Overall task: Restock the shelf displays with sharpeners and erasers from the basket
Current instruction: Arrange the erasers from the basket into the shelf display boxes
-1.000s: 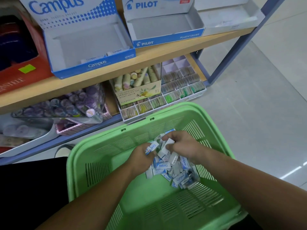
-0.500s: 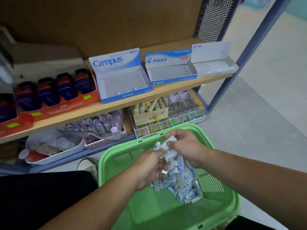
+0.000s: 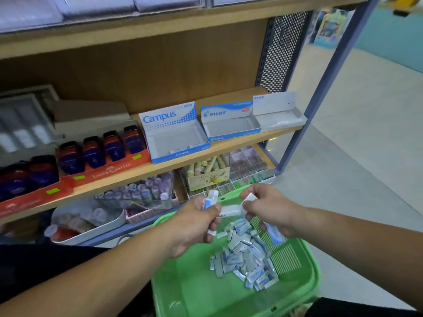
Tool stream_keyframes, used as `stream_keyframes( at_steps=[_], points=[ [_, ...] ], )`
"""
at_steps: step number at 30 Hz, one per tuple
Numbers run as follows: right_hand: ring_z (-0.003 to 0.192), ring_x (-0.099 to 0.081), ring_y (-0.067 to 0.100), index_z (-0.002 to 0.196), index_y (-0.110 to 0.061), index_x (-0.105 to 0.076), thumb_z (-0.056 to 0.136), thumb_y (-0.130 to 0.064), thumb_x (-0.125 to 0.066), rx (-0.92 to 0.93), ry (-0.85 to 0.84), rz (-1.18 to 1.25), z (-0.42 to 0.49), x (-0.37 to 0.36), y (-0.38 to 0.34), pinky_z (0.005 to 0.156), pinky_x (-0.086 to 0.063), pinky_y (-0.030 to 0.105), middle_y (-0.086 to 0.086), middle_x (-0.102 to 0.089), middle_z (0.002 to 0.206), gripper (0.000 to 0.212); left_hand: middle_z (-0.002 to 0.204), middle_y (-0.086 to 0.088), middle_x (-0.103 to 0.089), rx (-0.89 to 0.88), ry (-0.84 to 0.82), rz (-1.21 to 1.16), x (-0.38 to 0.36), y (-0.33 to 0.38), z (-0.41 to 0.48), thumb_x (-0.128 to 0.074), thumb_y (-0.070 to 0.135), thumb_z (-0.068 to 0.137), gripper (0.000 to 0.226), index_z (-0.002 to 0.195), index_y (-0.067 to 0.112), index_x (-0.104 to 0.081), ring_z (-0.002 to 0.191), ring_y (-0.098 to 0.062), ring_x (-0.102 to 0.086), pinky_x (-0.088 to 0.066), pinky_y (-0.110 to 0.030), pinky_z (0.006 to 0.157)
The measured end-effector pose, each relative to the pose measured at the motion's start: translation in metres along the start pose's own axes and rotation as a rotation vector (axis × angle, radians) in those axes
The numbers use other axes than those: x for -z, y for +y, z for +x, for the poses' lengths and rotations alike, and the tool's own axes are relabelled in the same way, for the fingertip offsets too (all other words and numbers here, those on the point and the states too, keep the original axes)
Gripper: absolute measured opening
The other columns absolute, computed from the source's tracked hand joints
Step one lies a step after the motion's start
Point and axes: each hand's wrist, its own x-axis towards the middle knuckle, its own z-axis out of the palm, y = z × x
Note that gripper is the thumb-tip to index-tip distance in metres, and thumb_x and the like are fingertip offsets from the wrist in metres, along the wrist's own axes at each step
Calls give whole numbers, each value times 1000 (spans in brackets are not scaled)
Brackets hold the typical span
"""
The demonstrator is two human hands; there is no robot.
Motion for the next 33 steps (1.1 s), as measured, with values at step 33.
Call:
stream_keyframes(
  at_steps=[33],
  points=[
    [46,-44,8,112,5,-67,90,-7,-70,37,-390,504,7,53,-49,33,-25,15,7,-55,66,25,93,-15,-64,-289,-55,5,6,73,16,-61,9,101,17,116,2,-64,80,-21,-62,-57,-34,80]
  ],
)
